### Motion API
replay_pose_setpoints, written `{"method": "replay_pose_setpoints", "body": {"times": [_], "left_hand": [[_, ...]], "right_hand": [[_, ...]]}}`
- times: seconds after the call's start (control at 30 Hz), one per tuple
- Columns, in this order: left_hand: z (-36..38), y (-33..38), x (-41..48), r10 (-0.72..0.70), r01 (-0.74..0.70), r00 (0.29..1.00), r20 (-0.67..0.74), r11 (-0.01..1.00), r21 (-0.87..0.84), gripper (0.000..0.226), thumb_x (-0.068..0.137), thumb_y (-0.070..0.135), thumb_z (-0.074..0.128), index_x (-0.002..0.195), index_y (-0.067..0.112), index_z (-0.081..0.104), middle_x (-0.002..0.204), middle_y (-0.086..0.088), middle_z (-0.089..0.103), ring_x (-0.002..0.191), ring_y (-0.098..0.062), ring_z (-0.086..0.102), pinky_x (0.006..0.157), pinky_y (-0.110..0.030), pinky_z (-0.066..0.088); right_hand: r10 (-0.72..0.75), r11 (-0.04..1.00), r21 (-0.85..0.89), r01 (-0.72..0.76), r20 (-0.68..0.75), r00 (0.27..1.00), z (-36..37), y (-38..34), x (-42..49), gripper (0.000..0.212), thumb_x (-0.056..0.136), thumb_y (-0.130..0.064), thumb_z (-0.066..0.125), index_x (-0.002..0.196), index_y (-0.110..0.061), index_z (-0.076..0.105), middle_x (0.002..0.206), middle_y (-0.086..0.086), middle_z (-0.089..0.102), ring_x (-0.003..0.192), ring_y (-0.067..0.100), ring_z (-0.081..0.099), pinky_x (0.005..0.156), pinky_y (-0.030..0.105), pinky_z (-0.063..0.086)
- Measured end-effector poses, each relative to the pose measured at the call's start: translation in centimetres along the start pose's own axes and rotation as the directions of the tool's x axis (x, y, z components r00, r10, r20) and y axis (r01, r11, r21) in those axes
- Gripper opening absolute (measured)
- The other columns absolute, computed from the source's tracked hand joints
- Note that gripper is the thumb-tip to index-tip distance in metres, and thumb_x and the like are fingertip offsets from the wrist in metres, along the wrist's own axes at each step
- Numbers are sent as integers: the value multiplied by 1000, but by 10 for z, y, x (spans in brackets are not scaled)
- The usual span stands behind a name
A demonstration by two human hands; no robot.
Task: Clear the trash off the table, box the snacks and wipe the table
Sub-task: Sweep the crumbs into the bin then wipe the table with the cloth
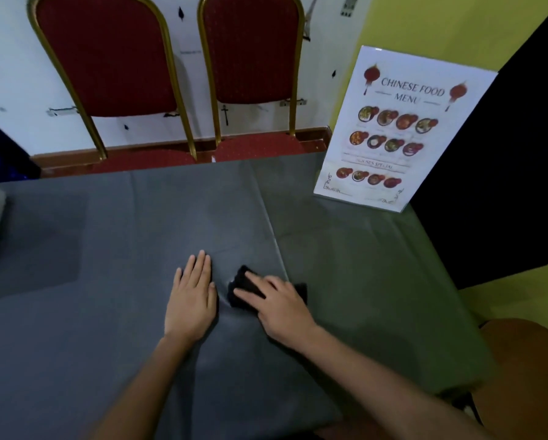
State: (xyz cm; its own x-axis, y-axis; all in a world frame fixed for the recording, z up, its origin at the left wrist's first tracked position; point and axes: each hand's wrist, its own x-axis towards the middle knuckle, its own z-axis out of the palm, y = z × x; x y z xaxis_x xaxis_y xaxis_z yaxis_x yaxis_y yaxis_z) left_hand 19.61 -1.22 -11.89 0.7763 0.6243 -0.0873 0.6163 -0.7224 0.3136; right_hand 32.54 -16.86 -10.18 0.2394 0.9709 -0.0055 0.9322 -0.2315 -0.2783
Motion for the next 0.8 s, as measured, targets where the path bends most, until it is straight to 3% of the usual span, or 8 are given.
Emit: {"method": "replay_pose_setpoints", "body": {"times": [0.1, 0.2, 0.27, 0.4, 0.53, 0.63, 0.73, 0.8], "left_hand": [[4, 9, -19, -54, 54, 999, -5, 998, 15, 74, 87, 42, 2, 149, 6, 20, 158, -4, 15, 147, -20, 8, 117, -36, 1], [11, 23, -39, -107, 108, 994, -13, 993, 47, 74, 87, 43, 1, 149, 7, 18, 158, -5, 14, 147, -23, 9, 118, -40, 4], [15, 34, -52, -126, 127, 992, -16, 991, 49, 73, 88, 44, 0, 149, 8, 15, 159, -5, 12, 147, -23, 7, 118, -40, 2], [22, 44, -68, -138, 138, 990, -14, 989, 59, 75, 87, 45, -1, 150, 8, 15, 159, -5, 10, 147, -22, 5, 118, -41, 1], [26, 54, -76, -171, 173, 985, -25, 983, 56, 77, 85, 46, -1, 149, 7, 18, 158, -6, 13, 147, -23, 8, 118, -44, 4], [29, 65, -86, -161, 162, 987, -23, 986, 49, 76, 86, 45, 0, 150, 7, 15, 159, -6, 10, 147, -22, 5, 117, -43, 1], [34, 76, -102, -88, 89, 996, -23, 994, 62, 70, 90, 43, 7, 149, 7, 20, 158, -4, 14, 146, -20, 7, 117, -43, 4], [39, 82, -111, -77, 79, 997, -16, 994, 80, 69, 91, 43, 9, 148, 7, 23, 157, -5, 17, 146, -18, 9, 118, -44, 7]], "right_hand": [[-116, 991, -70, 116, 9, 993, -9, 20, -6, 56, 76, -18, 41, 126, -34, 58, 135, 3, 56, 99, 25, 61, 72, 29, 50], [274, 962, 5, -274, -39, 961, -21, 51, 7, 59, 81, -8, 52, 134, -33, 52, 145, 4, 46, 114, 32, 53, 83, 39, 46], [369, 929, 21, -368, -48, 928, -24, 59, 3, 58, 84, -8, 53, 137, -31, 49, 148, 5, 42, 118, 35, 48, 87, 44, 43], [162, 985, -44, -164, -34, 986, -12, 39, -32, 59, 75, -8, 59, 130, -29, 56, 139, 9, 52, 106, 34, 57, 76, 41, 49], [-11, 999, -43, 12, 14, 1000, -1, 16, -90, 55, 75, -24, 40, 125, -37, 59, 133, 0, 58, 99, 21, 62, 71, 27, 50], [-107, 983, -147, 107, 11, 994, -5, 32, -109, 54, 77, -24, 40, 125, -40, 58, 133, -2, 58, 99, 19, 63, 72, 26, 50], [168, 968, -165, -187, -123, 978, -19, 76, -112, 53, 74, -16, 47, 122, -34, 63, 130, 2, 60, 96, 26, 64, 67, 31, 51], [463, 872, -82, -482, -179, 868, -31, 108, -122, 56, 73, -6, 59, 125, -26, 62, 132, 10, 58, 98, 35, 61, 71, 39, 51]]}}
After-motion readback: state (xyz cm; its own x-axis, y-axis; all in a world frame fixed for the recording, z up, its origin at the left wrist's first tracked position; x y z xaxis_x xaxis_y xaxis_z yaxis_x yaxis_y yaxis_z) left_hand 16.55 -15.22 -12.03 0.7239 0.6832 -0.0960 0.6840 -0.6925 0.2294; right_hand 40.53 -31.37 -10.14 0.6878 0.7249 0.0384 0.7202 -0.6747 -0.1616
